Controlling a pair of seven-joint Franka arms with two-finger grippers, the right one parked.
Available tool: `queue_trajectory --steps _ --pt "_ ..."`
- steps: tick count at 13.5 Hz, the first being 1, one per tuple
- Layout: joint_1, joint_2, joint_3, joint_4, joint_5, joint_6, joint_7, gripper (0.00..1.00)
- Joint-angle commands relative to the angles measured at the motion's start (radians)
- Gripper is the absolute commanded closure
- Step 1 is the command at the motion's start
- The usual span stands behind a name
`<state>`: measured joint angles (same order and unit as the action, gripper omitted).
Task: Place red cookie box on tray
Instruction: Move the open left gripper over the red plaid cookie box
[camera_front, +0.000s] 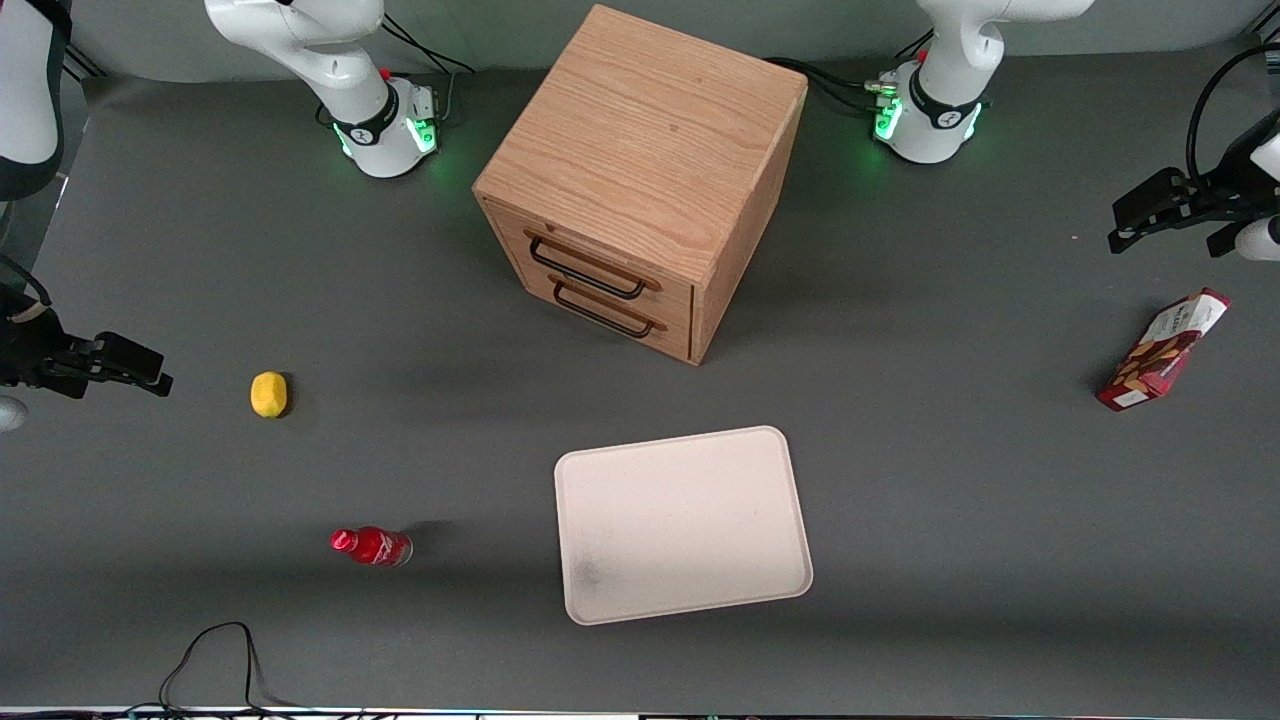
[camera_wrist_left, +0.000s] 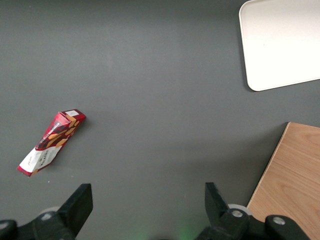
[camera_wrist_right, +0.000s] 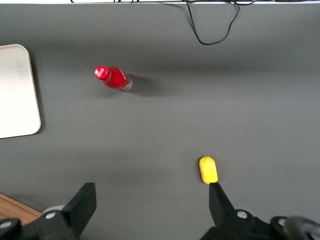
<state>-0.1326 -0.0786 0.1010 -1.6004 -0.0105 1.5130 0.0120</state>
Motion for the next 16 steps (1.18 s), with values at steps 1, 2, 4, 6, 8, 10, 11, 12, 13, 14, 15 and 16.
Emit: queue_trajectory --steps 1,2,4,6,8,10,11,12,13,14,15,16 --pt "-0.022 0.000 0.014 0.008 -0.003 -0.020 -0.036 0.00" --pt "-0.022 0.002 0.014 0.011 -0.005 -0.020 -0.038 0.00" --pt "-0.022 0.005 0.014 0.010 -0.003 -0.022 -0.038 0.00" --pt "-0.021 0.005 0.014 0.008 -0.002 -0.024 -0.037 0.00" --pt "-0.021 0.003 0.014 0.008 -0.002 -0.024 -0.032 0.00" --pt "-0.021 0.003 0.014 0.004 0.000 -0.024 -0.027 0.00" --pt "-0.021 0.003 0.014 0.004 0.000 -0.025 -0.023 0.00" --pt "-0.021 0.002 0.014 0.004 0.000 -0.027 -0.017 0.00" --pt "-0.021 0.002 0.013 0.004 0.000 -0.030 -0.014 0.00" --pt "-0.019 0.002 0.013 0.002 0.001 -0.027 0.005 0.00" --pt "-0.009 0.000 0.013 -0.004 0.007 -0.022 0.057 0.00" --pt "0.020 -0.004 0.005 -0.016 0.017 -0.019 0.103 0.00"
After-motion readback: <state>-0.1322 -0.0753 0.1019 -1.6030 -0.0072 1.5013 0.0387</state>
